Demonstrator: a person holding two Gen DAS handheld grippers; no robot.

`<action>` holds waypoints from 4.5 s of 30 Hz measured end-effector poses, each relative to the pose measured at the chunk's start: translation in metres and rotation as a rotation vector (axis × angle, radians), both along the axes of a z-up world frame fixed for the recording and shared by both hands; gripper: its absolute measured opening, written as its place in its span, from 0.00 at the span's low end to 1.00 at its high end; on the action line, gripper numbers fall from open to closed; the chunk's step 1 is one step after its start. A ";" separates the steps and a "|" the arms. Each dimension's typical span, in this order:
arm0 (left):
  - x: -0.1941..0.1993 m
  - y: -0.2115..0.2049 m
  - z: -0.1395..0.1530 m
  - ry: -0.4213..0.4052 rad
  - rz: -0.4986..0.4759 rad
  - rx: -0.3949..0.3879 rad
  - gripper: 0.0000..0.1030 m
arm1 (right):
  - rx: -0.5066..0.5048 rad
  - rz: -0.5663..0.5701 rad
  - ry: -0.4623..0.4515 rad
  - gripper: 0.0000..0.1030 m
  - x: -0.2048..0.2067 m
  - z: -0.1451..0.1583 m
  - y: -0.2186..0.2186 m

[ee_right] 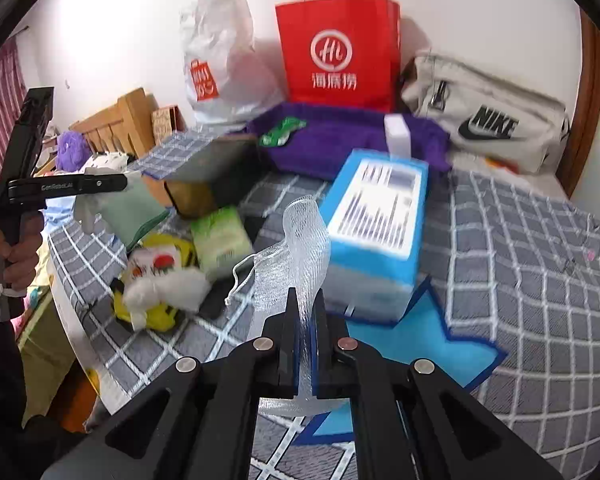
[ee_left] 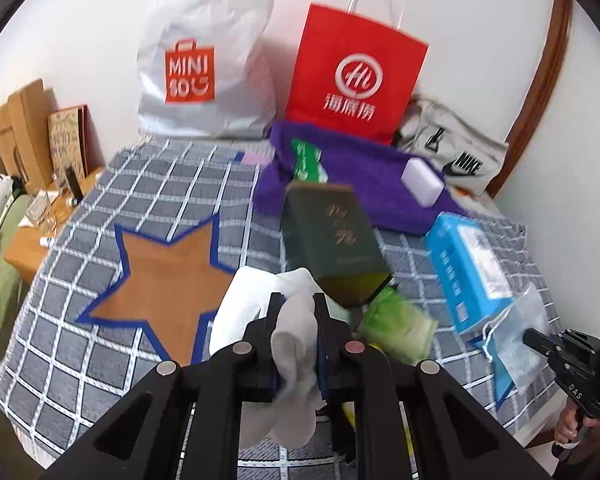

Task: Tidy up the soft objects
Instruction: 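Lift the white glove with the left gripper while the right gripper holds the mesh bag up, then carry the glove and mesh bag onto the purple towel and open both grippers, then move both grippers back to the pile, right gripper toward the green tissue packet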

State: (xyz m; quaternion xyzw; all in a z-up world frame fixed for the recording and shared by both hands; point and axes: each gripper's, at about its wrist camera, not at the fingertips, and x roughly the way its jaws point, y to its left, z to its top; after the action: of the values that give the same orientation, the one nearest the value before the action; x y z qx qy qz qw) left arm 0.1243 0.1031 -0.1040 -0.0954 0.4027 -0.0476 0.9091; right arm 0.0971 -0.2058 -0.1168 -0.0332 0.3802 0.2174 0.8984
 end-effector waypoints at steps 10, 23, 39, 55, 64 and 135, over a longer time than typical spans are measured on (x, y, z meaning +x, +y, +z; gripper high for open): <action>0.012 -0.014 0.031 -0.043 -0.022 0.016 0.13 | 0.013 -0.022 -0.021 0.04 0.025 0.028 -0.004; 0.052 -0.036 0.045 -0.033 -0.044 0.036 0.13 | 0.068 -0.040 -0.038 0.04 0.081 0.052 -0.008; 0.101 -0.046 0.053 -0.038 -0.039 0.024 0.13 | 0.081 -0.062 -0.046 0.04 0.137 0.068 0.000; 0.162 -0.048 0.034 0.022 -0.030 -0.015 0.13 | 0.053 -0.042 -0.019 0.04 0.212 0.050 0.019; 0.204 -0.061 0.023 0.054 -0.044 -0.030 0.13 | 0.026 -0.017 0.021 0.04 0.255 0.029 0.024; 0.090 -0.037 0.031 0.090 0.032 0.012 0.54 | 0.048 -0.140 -0.017 0.76 0.097 0.034 0.048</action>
State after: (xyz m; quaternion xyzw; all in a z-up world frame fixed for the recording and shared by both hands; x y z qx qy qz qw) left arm 0.2148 0.0657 -0.0731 -0.0984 0.4420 -0.0260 0.8912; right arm 0.1943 -0.1579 -0.0825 0.0130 0.3685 0.1630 0.9151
